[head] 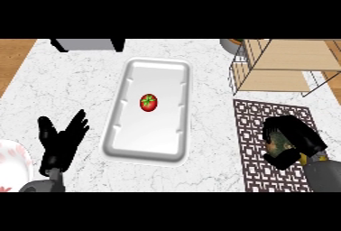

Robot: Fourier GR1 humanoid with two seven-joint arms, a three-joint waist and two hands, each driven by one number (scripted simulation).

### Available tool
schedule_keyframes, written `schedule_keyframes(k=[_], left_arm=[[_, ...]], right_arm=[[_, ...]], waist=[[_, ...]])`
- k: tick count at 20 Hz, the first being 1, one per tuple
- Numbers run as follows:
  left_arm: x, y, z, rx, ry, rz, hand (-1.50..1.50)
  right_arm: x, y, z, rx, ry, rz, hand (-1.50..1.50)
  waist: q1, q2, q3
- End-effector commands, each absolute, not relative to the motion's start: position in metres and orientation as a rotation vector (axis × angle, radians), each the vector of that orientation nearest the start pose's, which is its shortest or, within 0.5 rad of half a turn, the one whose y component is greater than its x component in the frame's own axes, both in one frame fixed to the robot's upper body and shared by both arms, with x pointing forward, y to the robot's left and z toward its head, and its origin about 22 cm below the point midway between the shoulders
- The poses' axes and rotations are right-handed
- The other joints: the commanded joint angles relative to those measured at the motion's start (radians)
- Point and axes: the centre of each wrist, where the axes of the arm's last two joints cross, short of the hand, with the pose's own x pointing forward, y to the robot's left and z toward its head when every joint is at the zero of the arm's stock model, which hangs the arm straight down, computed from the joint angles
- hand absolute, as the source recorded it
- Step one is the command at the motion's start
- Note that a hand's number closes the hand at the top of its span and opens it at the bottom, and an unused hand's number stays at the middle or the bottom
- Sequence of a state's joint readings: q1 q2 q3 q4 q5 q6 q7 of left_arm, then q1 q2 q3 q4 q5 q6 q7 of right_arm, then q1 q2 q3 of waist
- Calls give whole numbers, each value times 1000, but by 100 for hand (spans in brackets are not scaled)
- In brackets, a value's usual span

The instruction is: Pick the squash from the placemat and place it in the tiered shelf

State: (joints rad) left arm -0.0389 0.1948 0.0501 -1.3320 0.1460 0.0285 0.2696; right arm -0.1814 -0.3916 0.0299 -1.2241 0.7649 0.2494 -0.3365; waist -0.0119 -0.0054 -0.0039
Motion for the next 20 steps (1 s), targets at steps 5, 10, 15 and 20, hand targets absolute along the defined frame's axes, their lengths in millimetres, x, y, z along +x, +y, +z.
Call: schedule_keyframes(k=[5, 10, 15, 20], left_arm=[[235, 307, -46, 116, -1096, 77, 0], [231, 288, -41, 99, -1087, 77, 0], [231, 286, -36, 101, -1085, 79, 0], [244, 296, -28, 105, -1112, 43, 0]], right_arm=[[263, -241, 65, -538, -1455, 954, 150], [236, -243, 134, -696, -1580, 836, 150], [220, -255, 218, -809, -1619, 710, 150], [219, -257, 268, -863, -1619, 611, 150]], waist=[[-14, -4, 1], [-8, -5, 2], [-2, -5, 2], [9, 2, 3]])
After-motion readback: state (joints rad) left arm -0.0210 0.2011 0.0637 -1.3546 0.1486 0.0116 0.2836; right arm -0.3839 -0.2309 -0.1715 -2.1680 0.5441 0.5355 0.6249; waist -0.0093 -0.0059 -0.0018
